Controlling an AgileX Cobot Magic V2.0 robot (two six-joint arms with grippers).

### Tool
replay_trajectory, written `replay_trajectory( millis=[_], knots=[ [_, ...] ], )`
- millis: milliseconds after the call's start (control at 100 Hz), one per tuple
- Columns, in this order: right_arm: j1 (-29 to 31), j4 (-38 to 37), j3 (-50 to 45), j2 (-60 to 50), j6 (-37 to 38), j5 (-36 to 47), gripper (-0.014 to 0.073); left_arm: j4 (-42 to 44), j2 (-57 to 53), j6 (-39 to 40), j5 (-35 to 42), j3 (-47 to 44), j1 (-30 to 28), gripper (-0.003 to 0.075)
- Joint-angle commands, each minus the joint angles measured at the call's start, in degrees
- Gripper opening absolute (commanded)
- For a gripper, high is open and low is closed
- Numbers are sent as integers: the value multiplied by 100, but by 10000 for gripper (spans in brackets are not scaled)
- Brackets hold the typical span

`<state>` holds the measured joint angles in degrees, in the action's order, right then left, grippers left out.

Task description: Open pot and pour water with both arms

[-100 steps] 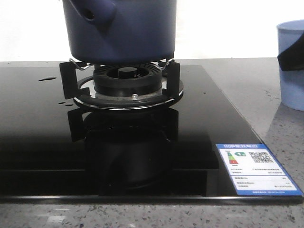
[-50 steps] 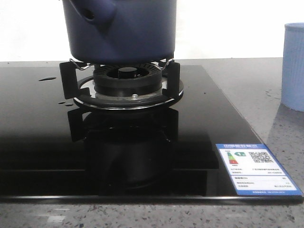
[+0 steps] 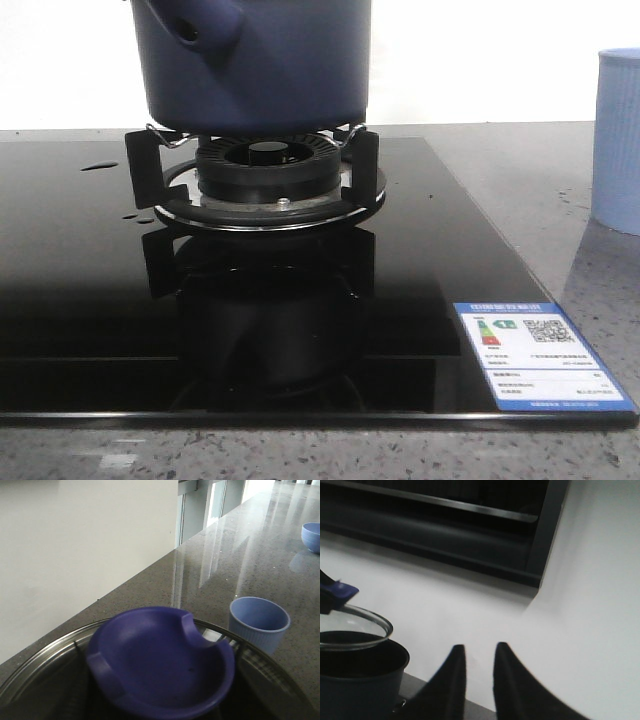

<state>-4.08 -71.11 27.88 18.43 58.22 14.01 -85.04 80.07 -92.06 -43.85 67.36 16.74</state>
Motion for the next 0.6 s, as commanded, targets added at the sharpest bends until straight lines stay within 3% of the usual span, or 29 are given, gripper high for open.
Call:
replay_trajectory(
  millis=[0,590],
  knots=[
    [49,35,176,-90,18,118,-67,-727,-70,-253,-29,201,43,264],
    [49,35,151,-159,23,108,-67,-1174,455,-679,92,201,43,264]
  ],
)
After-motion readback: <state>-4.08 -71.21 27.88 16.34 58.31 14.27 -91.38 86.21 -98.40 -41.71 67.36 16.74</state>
